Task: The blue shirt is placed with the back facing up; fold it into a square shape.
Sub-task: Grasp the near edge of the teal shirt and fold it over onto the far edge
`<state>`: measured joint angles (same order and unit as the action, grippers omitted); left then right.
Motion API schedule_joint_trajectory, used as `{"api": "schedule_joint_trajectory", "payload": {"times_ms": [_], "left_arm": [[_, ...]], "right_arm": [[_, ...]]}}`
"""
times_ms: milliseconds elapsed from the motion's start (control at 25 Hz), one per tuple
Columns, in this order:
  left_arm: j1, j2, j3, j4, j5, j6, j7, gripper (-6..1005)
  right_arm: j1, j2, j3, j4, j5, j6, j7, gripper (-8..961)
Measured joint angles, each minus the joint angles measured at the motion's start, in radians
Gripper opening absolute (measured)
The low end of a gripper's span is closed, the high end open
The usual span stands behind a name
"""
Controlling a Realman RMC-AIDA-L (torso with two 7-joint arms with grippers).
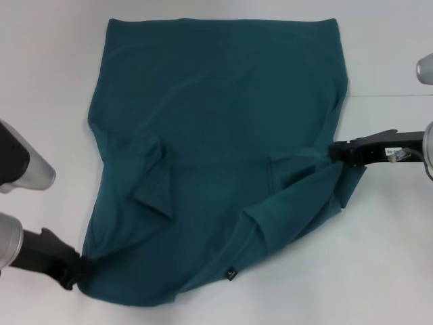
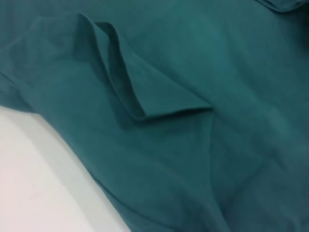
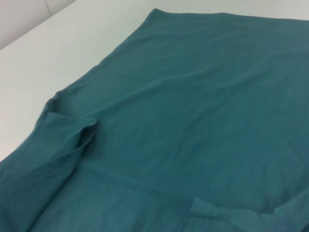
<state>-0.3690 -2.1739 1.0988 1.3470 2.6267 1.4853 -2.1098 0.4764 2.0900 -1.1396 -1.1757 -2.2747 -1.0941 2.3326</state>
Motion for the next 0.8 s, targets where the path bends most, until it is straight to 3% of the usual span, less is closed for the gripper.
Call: {"api": "schedule_joint_trajectory", "payload": {"times_ms": [240,400,800], "left_arm": [[0.000,0.001,-0.003,0.001,0.008,0.059,0.022,52],[0.003,0.003,-0.041,0.019,-0.019,0.164,0.095,51],[0.034,0.002,-0.150,0.102,-0.095,0.315,0.209,52]], "right_arm": [[-0.010,0.003,0.046,0.017,0.000,-0.032,-0.080,80],[-0.048,0.010,0.010,-0.004,0.005,-0.072,-0.109,80],[-0.283,0.013,-0.217,-0.276,0.053,-0.087,-0.056,82]]}}
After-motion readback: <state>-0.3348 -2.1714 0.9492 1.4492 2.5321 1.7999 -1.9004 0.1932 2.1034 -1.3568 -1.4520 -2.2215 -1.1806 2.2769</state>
